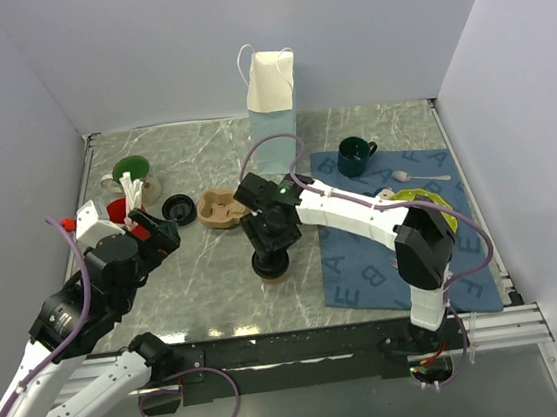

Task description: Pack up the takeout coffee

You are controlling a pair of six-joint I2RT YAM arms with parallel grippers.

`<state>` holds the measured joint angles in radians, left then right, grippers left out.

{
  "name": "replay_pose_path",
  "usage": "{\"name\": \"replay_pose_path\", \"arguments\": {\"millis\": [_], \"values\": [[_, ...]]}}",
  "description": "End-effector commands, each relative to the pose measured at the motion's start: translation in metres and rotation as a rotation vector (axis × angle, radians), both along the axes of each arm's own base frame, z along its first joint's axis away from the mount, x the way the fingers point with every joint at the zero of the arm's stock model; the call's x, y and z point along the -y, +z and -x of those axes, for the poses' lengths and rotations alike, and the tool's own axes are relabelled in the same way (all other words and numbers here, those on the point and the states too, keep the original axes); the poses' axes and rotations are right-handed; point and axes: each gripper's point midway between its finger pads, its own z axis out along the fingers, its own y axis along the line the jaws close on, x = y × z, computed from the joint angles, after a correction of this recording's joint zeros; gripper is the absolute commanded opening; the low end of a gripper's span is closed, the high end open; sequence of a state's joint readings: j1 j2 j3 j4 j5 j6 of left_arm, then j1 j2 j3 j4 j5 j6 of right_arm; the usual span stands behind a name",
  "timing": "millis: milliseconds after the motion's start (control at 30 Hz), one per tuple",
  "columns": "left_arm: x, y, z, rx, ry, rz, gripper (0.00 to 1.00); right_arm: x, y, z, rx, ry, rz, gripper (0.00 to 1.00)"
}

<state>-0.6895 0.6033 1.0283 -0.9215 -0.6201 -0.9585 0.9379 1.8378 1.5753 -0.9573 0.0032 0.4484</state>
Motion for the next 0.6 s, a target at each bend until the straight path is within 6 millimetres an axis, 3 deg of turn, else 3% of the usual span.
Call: {"name": "replay_pose_path", "arguments": {"millis": [0,333,567], "values": [[0.001,0.015,-0.009,0.046,0.015,-0.004,0.99,0.036,0.001,-0.012,0.046,-0.07,0.076,0.67],[0.005,0.014,-0.016,0.045,0.013,-0.017,0.99,0.083,-0.005,-0.031,0.057,-0.172,0.113,0.66],[0.009,0.011,-0.019,0.032,0.008,-0.024,0.97,0.103,-0.005,-0.047,0.066,-0.212,0.121,0.66]]}}
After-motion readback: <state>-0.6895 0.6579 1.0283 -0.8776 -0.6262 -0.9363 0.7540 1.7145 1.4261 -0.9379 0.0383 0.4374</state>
